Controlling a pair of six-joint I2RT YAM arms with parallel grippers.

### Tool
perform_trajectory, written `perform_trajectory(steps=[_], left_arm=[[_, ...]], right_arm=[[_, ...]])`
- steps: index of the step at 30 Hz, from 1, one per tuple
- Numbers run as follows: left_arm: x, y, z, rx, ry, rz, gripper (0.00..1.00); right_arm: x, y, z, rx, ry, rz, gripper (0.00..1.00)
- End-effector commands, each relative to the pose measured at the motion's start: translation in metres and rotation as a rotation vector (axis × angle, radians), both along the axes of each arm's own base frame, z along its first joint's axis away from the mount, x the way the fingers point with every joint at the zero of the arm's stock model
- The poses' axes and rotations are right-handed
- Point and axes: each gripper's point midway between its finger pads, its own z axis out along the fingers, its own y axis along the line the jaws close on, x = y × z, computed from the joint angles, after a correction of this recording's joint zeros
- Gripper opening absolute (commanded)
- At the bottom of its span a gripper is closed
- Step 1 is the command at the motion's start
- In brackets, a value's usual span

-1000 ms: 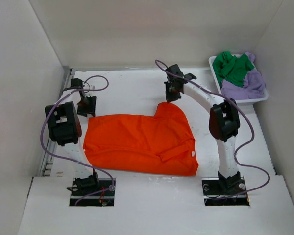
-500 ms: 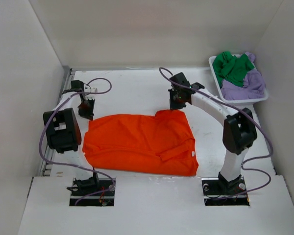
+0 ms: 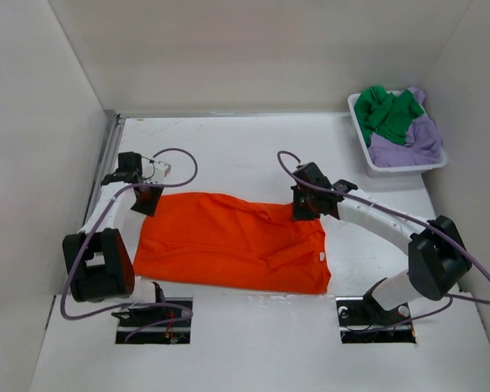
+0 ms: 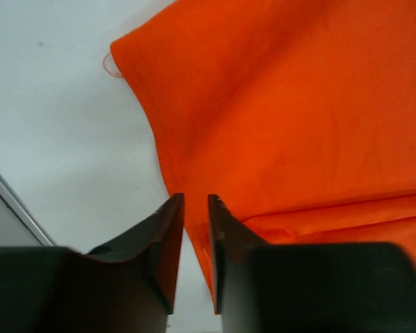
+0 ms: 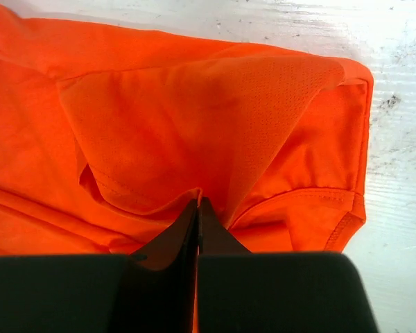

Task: Fold and stack the t-shirts

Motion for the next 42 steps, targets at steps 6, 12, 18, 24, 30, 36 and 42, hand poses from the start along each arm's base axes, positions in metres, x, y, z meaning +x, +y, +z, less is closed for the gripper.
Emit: perform_trajectory(steps=[6,12,18,24,30,36,42], left_arm=[[0.111,0.022,0.044,-0.073,-0.268,0.224,0.51],[0.112,0.021,-0.003,-0.142,-0.076,0.322,0.53],[0.084,0.016,-0.033,-0.162,0.105,0.369,0.54],[0.065,0.008,-0.048,-0.159,0.162,0.368,0.53],[0.070,0.008,-0.061,-0.155,0.172,0.380,0.18],[0.084,0.007,-0.028,-0.143,0.040,0.281,0.00],[0.066,0.013,0.021,-0.023,-0.148,0.069,0.00]], right_arm=[[0.026,0.038,0.017,0.117,-0.086,-0.010,0.00],[0.026,0.041,0.012,0.107,-0.075,-0.006,0.00],[0.025,0.040,0.014,0.105,-0.076,-0.005,0.00],[0.026,0.041,0.015,0.099,-0.079,0.001,0.00],[0.027,0.040,0.017,0.100,-0.086,-0.001,0.00],[0.018,0.030,0.018,0.096,-0.088,-0.017,0.00],[-0.015,0.003,0.009,0.090,-0.068,-0.091,0.00]])
